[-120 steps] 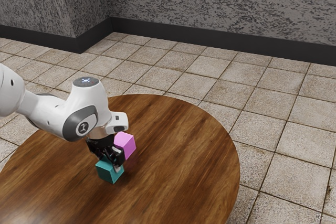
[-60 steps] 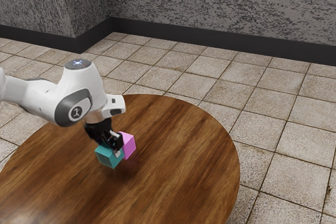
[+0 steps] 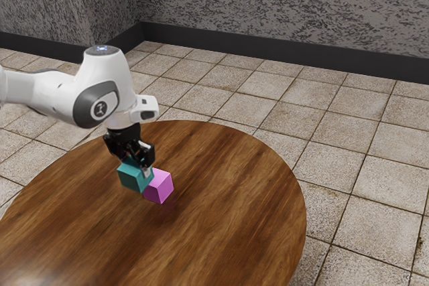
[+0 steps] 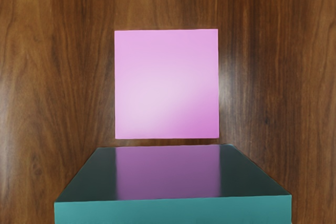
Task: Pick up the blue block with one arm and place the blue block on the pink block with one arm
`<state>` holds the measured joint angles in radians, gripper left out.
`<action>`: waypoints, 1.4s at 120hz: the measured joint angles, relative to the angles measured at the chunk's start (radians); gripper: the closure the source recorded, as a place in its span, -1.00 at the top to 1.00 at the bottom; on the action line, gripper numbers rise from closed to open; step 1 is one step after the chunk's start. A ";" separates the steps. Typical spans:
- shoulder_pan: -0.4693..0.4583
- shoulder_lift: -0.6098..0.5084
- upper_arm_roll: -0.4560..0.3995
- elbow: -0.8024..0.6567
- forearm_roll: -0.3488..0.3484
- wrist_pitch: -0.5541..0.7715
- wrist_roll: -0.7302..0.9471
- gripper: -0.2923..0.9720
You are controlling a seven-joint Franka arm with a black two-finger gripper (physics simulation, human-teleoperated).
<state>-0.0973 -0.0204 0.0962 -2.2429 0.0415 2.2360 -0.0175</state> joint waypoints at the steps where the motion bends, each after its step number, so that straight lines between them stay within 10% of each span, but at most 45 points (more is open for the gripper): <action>1: 0.000 0.001 0.000 0.001 0.000 -0.001 0.000 -0.01; 168: 0.001 0.229 0.000 0.249 -0.006 -0.084 0.016 -0.02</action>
<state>-0.0963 0.2088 0.0965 -1.9939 0.0355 2.1523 -0.0011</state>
